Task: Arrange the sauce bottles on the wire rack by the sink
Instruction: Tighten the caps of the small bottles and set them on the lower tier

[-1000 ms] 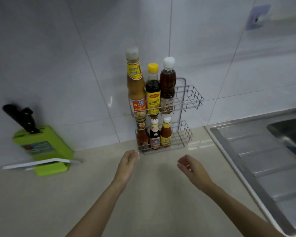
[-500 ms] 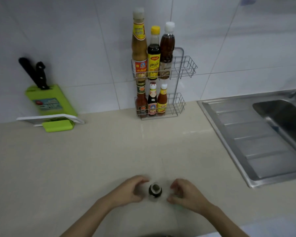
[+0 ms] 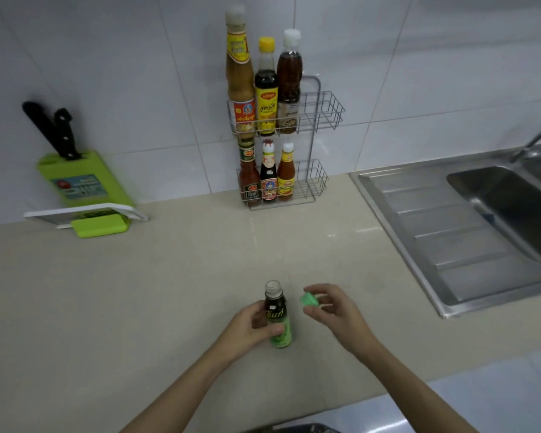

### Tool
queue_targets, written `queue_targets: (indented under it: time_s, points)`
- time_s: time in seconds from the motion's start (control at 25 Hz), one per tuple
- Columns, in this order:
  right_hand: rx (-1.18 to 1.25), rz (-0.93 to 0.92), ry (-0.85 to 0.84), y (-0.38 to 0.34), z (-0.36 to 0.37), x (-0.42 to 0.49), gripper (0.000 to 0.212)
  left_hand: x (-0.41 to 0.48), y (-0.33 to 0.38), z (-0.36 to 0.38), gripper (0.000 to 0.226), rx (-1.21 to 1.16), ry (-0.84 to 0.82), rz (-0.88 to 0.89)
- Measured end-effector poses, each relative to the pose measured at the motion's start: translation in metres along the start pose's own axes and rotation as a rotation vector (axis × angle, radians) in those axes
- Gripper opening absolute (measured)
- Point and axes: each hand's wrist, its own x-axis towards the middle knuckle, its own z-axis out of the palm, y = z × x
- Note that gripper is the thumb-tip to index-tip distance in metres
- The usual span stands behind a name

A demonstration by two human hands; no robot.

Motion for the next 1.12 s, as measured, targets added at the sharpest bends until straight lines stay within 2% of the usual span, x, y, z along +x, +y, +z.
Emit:
queue_targets:
  time_s: [0.08,0.24,0.36,0.48,0.68,0.88,1.12]
  points:
    - [0.068,-0.085,0.0,-0.029,-0.001,0.012,0.032,0.002,0.017,-0.001,0.048,0.039,-0.001,0.045]
    - [0.005,-0.247,-0.032,-0.066,-0.01,0.029,0.038,0.005,0.047,-0.005,0.045,0.014,0.002,0.099]
    - [0.057,-0.272,-0.014,-0.078,-0.018,0.036,0.041,0.007,0.061,-0.011,0.045,0.029,0.019,0.146]
    - [0.136,-0.307,-0.003,-0.088,-0.022,0.042,0.031,0.008,0.069,-0.015,0.045,0.047,0.013,0.166]
    - [0.04,-0.346,-0.142,-0.098,-0.019,0.05,0.027,0.007,0.077,-0.015,0.043,0.075,-0.034,0.175]
    - [0.126,-0.302,-0.22,-0.099,-0.019,0.06,0.029,0.005,0.083,-0.022,0.034,0.073,0.002,0.185]
    - [0.093,-0.309,-0.053,-0.1,-0.001,0.065,0.029,0.007,0.09,-0.025,0.033,0.077,0.017,0.202]
